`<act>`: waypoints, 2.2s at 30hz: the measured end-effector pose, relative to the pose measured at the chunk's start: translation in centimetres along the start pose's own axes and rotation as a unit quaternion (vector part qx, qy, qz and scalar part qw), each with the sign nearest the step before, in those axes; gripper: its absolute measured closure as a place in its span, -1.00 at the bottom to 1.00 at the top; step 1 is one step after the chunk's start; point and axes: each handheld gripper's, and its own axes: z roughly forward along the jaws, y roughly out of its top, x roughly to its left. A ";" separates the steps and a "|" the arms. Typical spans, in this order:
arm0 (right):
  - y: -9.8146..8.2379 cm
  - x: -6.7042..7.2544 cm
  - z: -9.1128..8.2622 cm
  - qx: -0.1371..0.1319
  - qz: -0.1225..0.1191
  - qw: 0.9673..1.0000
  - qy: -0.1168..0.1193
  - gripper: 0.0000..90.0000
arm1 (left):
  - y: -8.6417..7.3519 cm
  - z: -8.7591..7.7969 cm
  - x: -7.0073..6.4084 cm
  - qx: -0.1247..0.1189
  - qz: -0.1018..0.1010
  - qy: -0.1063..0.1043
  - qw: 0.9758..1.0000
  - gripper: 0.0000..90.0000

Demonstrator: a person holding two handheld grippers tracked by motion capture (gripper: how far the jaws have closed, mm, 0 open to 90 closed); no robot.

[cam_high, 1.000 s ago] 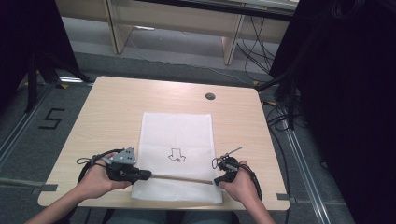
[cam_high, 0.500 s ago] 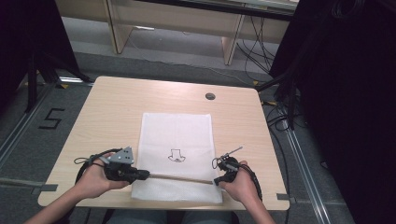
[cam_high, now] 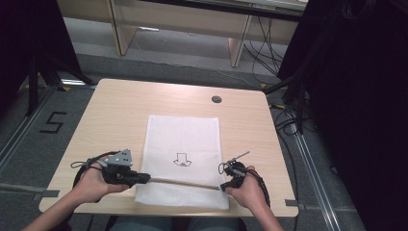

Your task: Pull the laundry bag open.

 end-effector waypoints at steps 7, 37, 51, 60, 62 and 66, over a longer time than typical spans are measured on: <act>0.1 0.2 -0.1 0.002 0.006 1.000 0.001 1.00 | 0.0 0.1 -0.1 0.001 0.005 -0.002 1.000 0.94; 0.1 0.1 -0.1 0.002 0.006 1.000 0.001 1.00 | -0.7 -0.6 0.4 0.006 -0.006 0.000 1.000 0.94; 0.0 0.0 0.0 0.003 0.002 1.000 0.000 1.00 | -0.7 -0.7 0.6 0.011 -0.005 0.000 1.000 0.94; 0.1 0.2 -0.1 0.007 0.012 1.000 0.001 1.00 | -0.8 -1.1 0.7 0.006 -0.017 0.001 1.000 0.94; 0.1 0.1 -0.1 0.005 0.009 1.000 0.004 1.00 | -0.8 -1.1 0.8 0.009 -0.009 0.003 1.000 0.94; 0.0 0.1 -0.1 0.004 0.006 1.000 0.002 1.00 | -0.9 -1.1 0.8 0.010 -0.012 0.001 1.000 0.94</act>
